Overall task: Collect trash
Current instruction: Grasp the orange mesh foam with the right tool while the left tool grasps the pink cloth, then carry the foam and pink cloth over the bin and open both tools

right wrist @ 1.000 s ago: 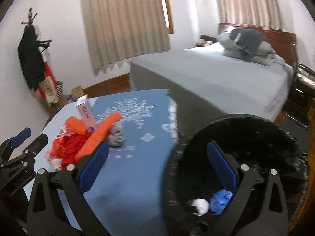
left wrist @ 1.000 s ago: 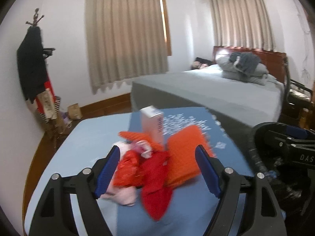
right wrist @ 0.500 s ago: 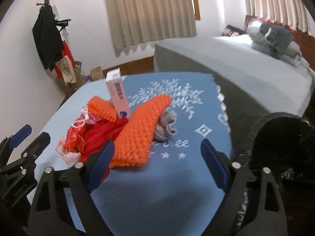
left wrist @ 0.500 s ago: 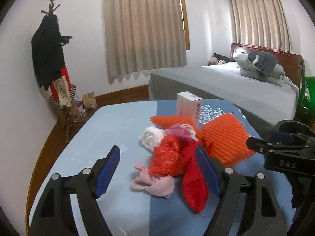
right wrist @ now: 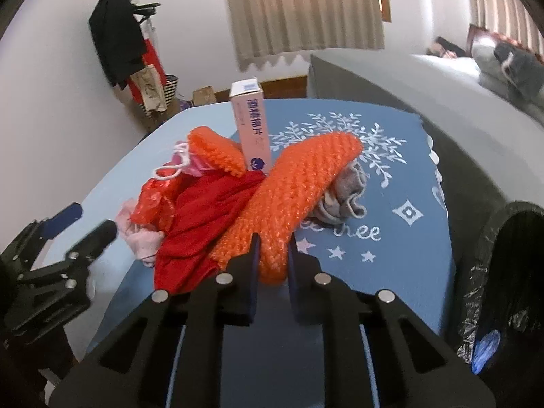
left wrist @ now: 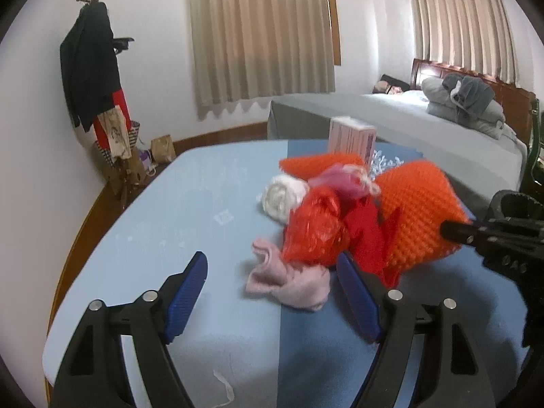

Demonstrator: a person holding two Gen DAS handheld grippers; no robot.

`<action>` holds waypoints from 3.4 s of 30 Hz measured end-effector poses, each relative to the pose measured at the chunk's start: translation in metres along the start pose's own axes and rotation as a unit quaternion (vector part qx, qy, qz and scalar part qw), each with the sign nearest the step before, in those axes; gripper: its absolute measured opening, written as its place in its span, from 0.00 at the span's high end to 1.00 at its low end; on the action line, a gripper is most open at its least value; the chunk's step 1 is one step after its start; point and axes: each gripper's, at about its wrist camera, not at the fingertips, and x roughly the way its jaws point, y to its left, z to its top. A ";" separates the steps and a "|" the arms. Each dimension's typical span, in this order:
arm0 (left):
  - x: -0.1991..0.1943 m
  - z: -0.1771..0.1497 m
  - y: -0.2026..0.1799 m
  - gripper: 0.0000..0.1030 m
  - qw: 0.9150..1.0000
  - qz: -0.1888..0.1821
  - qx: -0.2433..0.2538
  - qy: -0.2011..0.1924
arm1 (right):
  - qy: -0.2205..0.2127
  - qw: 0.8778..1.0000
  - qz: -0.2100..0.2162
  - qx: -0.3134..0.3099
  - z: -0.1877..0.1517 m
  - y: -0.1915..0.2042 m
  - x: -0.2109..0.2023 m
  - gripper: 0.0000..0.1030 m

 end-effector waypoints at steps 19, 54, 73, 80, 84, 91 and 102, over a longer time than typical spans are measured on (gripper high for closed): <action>0.028 -0.011 -0.010 0.73 0.997 -0.045 -0.008 0.059 | -0.002 1.000 0.015 0.010 0.001 -0.005 -0.009 0.87; -0.059 0.063 -0.045 0.76 0.995 -0.078 0.006 -0.059 | -0.082 0.996 0.005 0.016 0.012 -0.019 -0.109 0.87; -0.090 0.096 -0.139 0.76 0.977 -0.186 0.061 -0.088 | -0.117 0.987 -0.094 0.065 -0.016 -0.089 -0.189 0.87; -0.102 0.101 -0.179 0.76 0.965 -0.227 0.086 -0.097 | -0.118 0.980 -0.134 0.087 -0.033 -0.117 -0.212 0.87; -0.106 0.105 -0.203 0.76 0.959 -0.247 0.099 -0.102 | -0.118 0.976 -0.153 0.097 -0.043 -0.132 -0.222 0.87; -0.112 0.102 -0.235 0.76 0.949 -0.275 0.116 -0.102 | -0.114 0.971 -0.178 0.114 -0.058 -0.152 -0.236 0.87; -0.113 0.094 -0.274 0.76 0.939 -0.302 0.135 -0.097 | -0.100 0.965 -0.205 0.132 -0.077 -0.175 -0.247 0.87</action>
